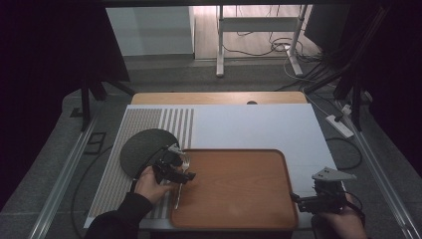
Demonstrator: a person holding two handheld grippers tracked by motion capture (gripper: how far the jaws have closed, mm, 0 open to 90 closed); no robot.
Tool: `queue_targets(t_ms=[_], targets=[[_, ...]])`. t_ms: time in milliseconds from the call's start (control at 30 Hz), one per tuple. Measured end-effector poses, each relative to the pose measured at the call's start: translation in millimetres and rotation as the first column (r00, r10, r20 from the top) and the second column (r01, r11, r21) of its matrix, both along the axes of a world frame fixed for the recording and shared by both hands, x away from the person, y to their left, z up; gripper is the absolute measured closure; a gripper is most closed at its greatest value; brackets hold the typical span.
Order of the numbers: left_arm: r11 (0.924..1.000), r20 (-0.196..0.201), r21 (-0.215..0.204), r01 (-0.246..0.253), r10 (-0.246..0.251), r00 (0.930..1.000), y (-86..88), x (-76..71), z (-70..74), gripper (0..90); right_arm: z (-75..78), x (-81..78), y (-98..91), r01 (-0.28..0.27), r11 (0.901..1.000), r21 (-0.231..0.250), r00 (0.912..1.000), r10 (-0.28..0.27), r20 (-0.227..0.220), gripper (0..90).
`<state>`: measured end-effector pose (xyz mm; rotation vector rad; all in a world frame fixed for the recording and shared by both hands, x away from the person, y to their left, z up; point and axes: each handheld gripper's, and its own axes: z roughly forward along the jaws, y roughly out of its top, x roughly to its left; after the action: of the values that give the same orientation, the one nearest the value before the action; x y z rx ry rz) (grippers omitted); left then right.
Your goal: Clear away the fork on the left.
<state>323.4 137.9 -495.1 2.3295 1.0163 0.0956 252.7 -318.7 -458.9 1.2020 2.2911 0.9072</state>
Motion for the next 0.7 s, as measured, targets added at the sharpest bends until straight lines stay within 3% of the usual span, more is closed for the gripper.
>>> queue_targets(t_ms=[133,267,467,567,700], targets=[[1.0000,0.021,-0.001,0.009,-0.009,0.9998,-0.4,-2.8,1.5,11.6,0.1,0.0,-0.3,0.001,1.0000,-0.001,1.0000,-0.001,-0.001,0.0],[1.0000,0.029,-0.001,-0.002,0.002,0.9996,2.8,-5.7,3.0,5.8,0.2,0.0,-0.4,0.001,1.0000,0.000,1.0000,-0.001,-0.001,0.0],[0.9998,0.045,-0.018,-0.003,0.004,0.9990,12.0,-9.0,4.8,2.9,0.1,0.1,-0.3,0.001,1.0000,-0.001,1.0000,-0.001,-0.002,0.0],[0.9998,0.086,-0.021,0.001,0.001,0.9963,18.5,-12.4,4.8,0.9,0.1,0.1,-0.2,0.001,1.0000,0.000,1.0000,-0.001,-0.003,0.0],[0.9994,0.086,-0.030,-0.019,0.022,0.9961,24.4,-14.2,4.3,0.0,0.1,0.1,-0.3,0.001,1.0000,0.000,1.0000,-0.001,-0.003,0.0]])
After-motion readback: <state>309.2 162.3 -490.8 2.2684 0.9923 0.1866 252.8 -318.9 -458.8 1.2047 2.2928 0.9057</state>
